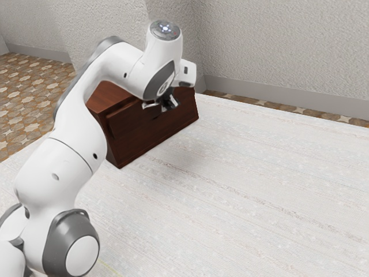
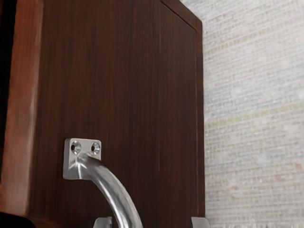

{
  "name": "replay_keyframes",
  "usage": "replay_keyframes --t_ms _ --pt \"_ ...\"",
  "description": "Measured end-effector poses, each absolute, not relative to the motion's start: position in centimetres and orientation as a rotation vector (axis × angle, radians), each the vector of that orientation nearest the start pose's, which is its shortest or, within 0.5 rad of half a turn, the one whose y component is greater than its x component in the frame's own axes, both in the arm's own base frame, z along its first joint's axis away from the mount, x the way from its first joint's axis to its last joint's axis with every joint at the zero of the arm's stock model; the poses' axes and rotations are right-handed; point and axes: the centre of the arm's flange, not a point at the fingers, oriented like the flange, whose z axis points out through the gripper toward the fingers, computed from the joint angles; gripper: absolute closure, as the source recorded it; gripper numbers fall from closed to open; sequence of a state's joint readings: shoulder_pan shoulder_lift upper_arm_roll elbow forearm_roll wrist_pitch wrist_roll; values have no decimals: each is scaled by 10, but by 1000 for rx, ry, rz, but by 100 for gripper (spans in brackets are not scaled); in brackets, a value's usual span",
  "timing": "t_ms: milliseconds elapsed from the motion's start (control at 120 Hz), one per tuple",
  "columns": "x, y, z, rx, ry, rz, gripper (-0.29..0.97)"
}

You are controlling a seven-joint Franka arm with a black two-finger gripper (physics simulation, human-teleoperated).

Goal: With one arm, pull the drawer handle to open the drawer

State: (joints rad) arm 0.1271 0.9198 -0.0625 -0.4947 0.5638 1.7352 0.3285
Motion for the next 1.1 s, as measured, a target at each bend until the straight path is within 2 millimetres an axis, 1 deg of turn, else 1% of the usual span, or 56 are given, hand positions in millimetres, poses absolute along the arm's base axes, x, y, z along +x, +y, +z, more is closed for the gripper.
replay_keyframes --t_ms 42,100,142,158,217,225,250,283,375,517,633,733,883,992,1100 --pt "775 115 540 -2545 317 -261 69" --pt "775 103 540 -2544 329 -253 74" --pt "775 97 537 -2544 336 -239 73" --pt "775 95 536 -2545 337 -232 74" --pt "774 84 533 -2560 354 -215 68" --pt "773 84 533 -2563 354 -211 71" --pt "772 81 532 -2572 360 -203 71" --pt "769 76 534 -2581 367 -192 69" --pt "761 70 539 -2590 363 -167 67" --pt "757 46 538 -2585 366 -140 67" --pt "756 22 535 -2588 379 -132 66" --pt "755 2 534 -2597 394 -137 69" --pt "754 -4 536 -2621 388 -148 68" --pt "750 -5 546 -2646 375 -166 65" --pt "749 -6 547 -2669 365 -167 59"
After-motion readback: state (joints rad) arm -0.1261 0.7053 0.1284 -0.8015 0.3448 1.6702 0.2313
